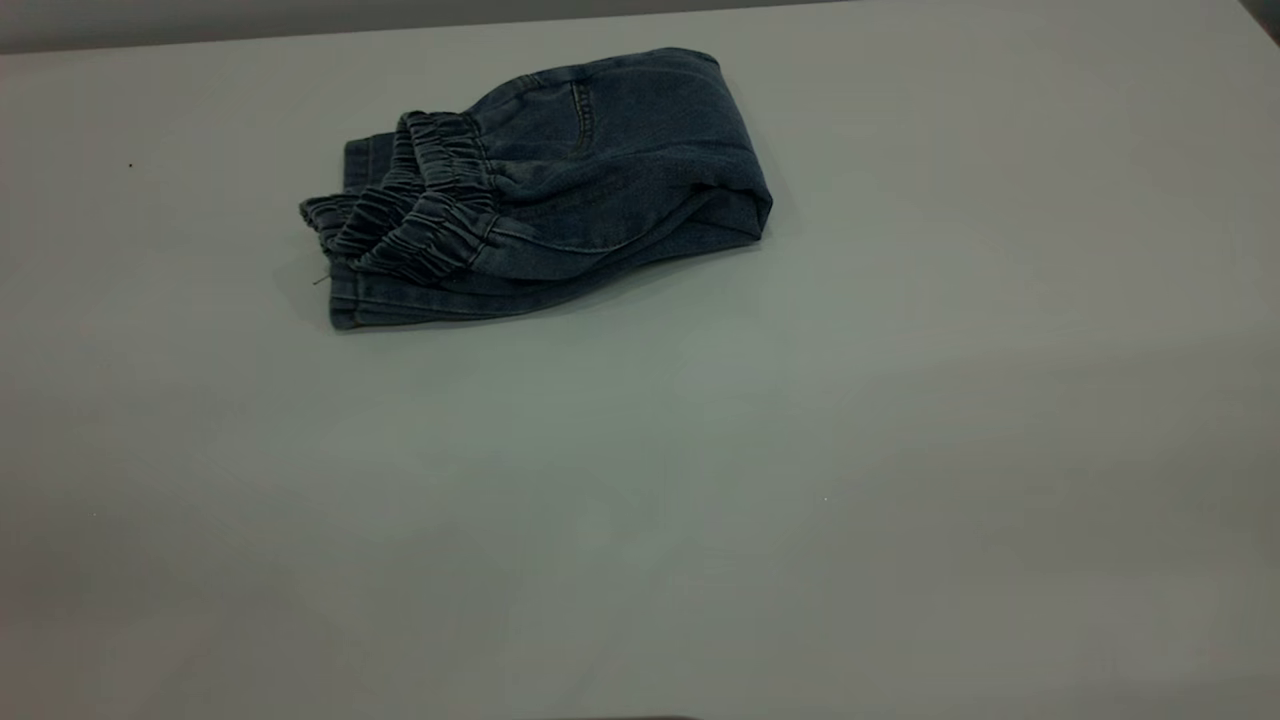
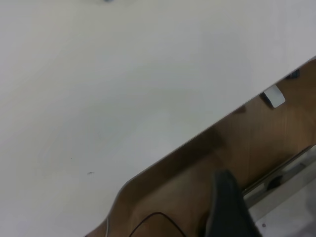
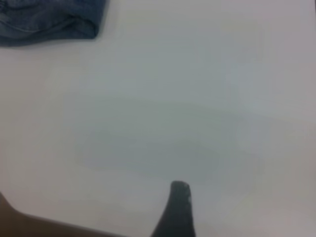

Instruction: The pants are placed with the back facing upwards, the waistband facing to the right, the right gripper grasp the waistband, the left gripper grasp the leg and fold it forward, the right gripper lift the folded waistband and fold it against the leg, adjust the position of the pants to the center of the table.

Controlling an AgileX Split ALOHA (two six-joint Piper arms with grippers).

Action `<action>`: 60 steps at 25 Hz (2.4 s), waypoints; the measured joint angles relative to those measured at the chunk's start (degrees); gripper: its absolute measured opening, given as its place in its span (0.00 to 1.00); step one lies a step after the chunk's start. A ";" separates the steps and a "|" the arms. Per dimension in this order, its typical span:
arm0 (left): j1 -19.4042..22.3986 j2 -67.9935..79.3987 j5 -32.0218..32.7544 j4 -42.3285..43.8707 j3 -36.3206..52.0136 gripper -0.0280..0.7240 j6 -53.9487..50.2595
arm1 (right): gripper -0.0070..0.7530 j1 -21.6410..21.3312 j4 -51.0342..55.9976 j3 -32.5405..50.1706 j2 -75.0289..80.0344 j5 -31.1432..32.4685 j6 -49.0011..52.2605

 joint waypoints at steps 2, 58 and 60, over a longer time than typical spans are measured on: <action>0.00 0.00 -0.13 0.00 0.60 0.54 -0.04 | 0.77 0.00 0.00 0.00 0.00 0.00 0.00; 32.75 -18.36 0.42 -0.18 2.47 0.54 -0.46 | 0.77 -3.09 0.64 0.00 -4.05 -0.05 0.00; 32.75 -18.36 0.42 -0.18 2.47 0.54 -0.46 | 0.77 -3.09 0.79 0.00 -4.05 -0.05 0.00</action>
